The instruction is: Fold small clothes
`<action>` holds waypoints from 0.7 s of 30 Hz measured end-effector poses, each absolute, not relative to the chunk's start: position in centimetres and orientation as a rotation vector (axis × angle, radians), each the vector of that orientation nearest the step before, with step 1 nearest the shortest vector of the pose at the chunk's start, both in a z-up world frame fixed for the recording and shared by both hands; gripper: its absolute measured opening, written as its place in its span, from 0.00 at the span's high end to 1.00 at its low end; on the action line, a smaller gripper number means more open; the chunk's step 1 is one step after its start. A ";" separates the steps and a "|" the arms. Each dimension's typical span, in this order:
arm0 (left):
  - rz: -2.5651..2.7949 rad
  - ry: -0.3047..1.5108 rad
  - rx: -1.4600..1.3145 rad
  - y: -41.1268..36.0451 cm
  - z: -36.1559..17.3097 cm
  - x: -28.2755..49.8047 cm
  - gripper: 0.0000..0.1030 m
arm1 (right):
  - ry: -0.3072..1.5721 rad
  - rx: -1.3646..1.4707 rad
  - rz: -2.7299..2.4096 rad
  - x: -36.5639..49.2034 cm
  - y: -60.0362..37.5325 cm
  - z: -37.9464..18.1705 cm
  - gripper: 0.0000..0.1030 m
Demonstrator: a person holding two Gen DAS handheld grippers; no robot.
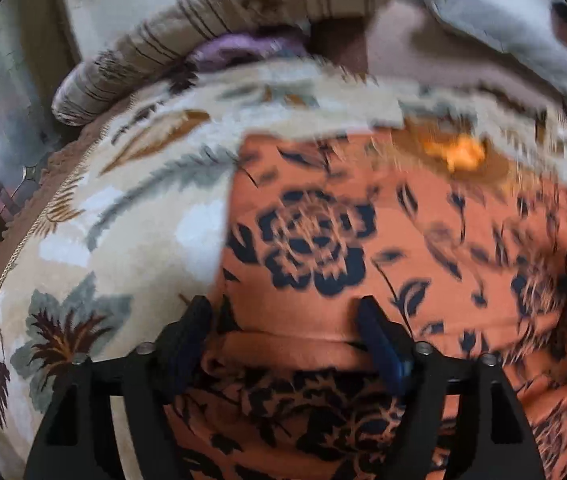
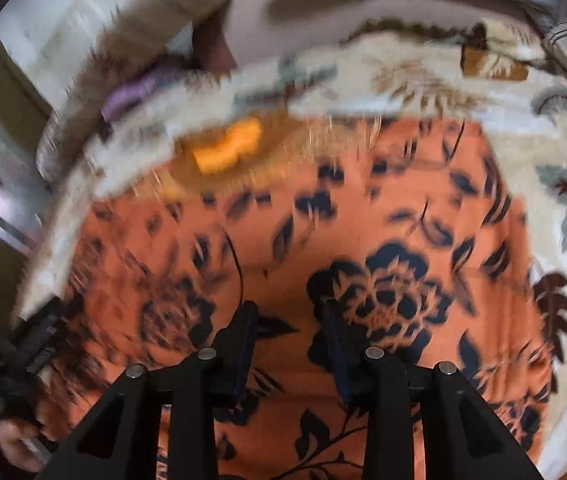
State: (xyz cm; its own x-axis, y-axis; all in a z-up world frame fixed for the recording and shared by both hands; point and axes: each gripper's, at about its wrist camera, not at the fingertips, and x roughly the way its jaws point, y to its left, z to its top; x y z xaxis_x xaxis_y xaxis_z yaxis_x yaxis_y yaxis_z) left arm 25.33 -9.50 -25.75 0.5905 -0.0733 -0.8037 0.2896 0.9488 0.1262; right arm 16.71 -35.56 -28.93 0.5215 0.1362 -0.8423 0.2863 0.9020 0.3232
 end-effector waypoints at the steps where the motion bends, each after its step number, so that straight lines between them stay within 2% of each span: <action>1: -0.208 0.904 0.275 -9.7 -25.9 25.1 0.26 | 1.021 0.438 -0.092 16.6 -35.3 -28.7 0.64; 7: -0.210 0.891 0.231 -8.8 -24.5 23.1 0.26 | 0.958 0.560 -0.065 13.6 -36.9 -26.6 0.64; 14: -0.250 0.836 0.243 -8.1 -23.1 17.0 0.26 | 0.943 0.545 -0.081 8.8 -37.3 -24.9 0.64; 21: -0.278 0.884 0.257 -6.2 -24.7 10.5 0.26 | 1.019 0.534 -0.077 2.9 -35.6 -26.4 0.63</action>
State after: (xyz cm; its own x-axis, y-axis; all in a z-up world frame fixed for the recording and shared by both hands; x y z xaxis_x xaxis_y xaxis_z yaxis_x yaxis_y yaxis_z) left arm 10.47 -6.16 -24.74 0.6025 -0.1321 -0.7871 0.3424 0.9336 0.1055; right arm 2.95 -35.60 -26.40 0.5328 0.1823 -0.8264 0.3044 0.8699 0.3881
